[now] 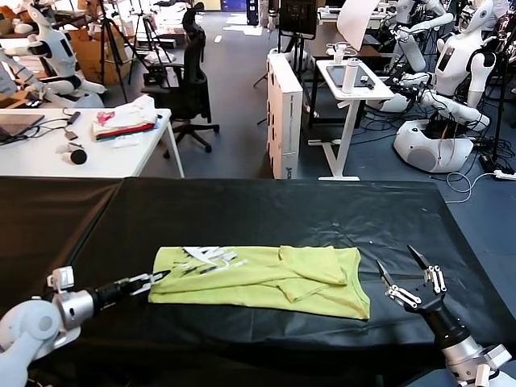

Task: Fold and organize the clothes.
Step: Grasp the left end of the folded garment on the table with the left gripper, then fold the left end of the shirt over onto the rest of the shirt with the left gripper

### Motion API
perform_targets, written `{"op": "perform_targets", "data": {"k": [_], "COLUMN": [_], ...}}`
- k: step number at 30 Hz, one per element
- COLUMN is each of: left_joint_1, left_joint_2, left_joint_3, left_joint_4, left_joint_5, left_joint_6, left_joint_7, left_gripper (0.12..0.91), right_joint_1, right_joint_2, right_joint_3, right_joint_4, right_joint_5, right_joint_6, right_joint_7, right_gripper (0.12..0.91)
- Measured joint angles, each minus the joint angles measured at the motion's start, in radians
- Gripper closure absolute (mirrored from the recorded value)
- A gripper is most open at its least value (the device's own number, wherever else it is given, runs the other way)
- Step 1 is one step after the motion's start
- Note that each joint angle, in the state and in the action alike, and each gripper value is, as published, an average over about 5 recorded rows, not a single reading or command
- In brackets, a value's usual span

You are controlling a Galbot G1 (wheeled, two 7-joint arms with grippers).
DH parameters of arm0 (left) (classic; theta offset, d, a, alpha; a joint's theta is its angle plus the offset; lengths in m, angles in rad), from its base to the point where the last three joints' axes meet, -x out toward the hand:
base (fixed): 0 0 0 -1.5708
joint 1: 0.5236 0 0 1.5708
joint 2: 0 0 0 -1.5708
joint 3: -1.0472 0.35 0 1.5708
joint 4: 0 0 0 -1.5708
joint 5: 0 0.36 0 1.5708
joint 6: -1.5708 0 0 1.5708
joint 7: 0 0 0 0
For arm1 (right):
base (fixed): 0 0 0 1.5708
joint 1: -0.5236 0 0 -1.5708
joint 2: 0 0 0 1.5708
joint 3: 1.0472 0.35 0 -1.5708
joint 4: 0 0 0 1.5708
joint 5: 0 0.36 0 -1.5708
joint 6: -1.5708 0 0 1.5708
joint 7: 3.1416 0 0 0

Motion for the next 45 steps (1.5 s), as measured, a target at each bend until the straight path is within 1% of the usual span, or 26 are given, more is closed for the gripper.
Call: {"op": "perform_targets", "data": {"k": [8,11,14,17,20,21,22,24,25,27,32,35,40,45], "left_joint_1": [-0.014,-0.019,-0.021,-0.020,-0.015,-0.014,-0.012,-0.009,-0.009,-0.011,-0.011,-0.001,0.036,0.111], "left_joint_2": [-0.016,-0.021,-0.022,-0.020,-0.016,-0.016,-0.015,-0.015,-0.015,-0.018,-0.023,-0.014,0.021,0.069], "left_joint_3": [0.020,0.025,0.027,0.027,0.026,0.026,0.025,0.025,0.024,0.021,-0.001,-0.021,-0.077,-0.178], "left_joint_4": [-0.006,-0.003,0.002,0.006,0.005,0.004,0.003,0.000,-0.002,-0.007,-0.021,-0.031,-0.041,-0.043], "left_joint_5": [0.003,0.006,0.008,0.009,0.010,0.011,0.011,0.014,0.015,0.017,0.026,0.036,0.043,0.048], "left_joint_6": [0.002,0.002,0.002,0.002,0.004,0.005,0.006,0.008,0.009,0.010,0.011,0.010,0.008,0.007], "left_joint_7": [-0.002,-0.003,-0.005,-0.008,-0.010,-0.010,-0.011,-0.013,-0.017,-0.029,-0.072,-0.090,-0.091,-0.084], "left_gripper": [0.141,0.183,0.259,0.374,0.543,0.619,0.676,0.788,0.826,0.855,0.852,0.853,0.853,0.853], "right_joint_1": [-0.003,-0.004,-0.004,-0.002,-0.001,-0.001,-0.001,-0.001,0.000,0.001,0.012,0.024,0.056,0.098], "right_joint_2": [0.003,0.003,0.006,0.010,0.014,0.015,0.016,0.018,0.019,0.021,0.029,0.036,0.047,0.057], "right_joint_3": [-0.001,-0.001,-0.002,-0.006,-0.011,-0.012,-0.012,-0.012,-0.012,-0.012,-0.020,-0.033,-0.065,-0.107], "right_joint_4": [0.014,0.018,0.022,0.026,0.029,0.029,0.030,0.030,0.031,0.032,0.036,0.035,0.034,0.034], "right_joint_5": [0.000,0.000,0.000,0.000,-0.002,-0.002,-0.002,-0.003,-0.003,-0.004,-0.009,-0.022,-0.047,-0.074], "right_joint_6": [-0.002,-0.003,-0.003,-0.004,-0.005,-0.005,-0.005,-0.005,-0.005,-0.005,-0.006,-0.009,-0.026,-0.041], "right_joint_7": [0.000,0.000,0.000,0.000,0.000,0.000,0.000,0.000,0.000,0.000,0.004,0.016,0.054,0.105], "right_gripper": [0.118,0.118,0.118,0.118,0.118,0.118,0.118,0.118,0.118,0.118,0.118,0.118,0.118,0.118]}}
